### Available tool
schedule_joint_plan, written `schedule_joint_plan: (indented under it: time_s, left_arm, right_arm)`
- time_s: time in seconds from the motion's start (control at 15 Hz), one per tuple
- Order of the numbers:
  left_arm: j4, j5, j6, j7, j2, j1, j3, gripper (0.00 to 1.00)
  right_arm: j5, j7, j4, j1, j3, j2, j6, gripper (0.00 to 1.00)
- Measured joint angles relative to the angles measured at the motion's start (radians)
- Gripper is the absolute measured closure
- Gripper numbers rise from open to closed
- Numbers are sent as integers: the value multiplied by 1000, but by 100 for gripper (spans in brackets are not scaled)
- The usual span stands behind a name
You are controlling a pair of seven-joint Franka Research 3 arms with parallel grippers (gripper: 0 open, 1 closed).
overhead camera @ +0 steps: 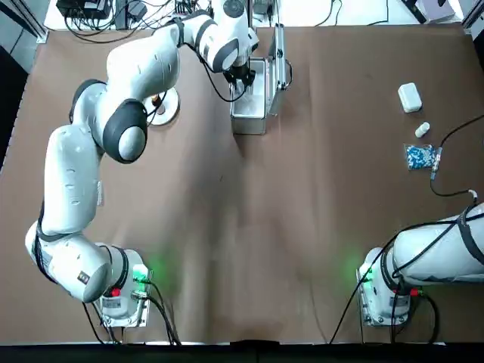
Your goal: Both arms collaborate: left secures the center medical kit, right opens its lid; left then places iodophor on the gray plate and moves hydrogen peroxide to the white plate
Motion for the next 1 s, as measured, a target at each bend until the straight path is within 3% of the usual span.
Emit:
schedule_joint_plan:
  time_s: [0.4,0.67,1.0]
  left_arm:
    - [0,0,0,0,9,0,0,56]
    - [-1,0,0,0,9,0,0,68]
    - [-1,-1,0,-3,9,0,0,68]
  right_arm:
    - [8,0,0,1,1,0,0,1]
    - [10,0,0,1,1,0,0,1]
    - [11,0,0,1,1,0,0,1]
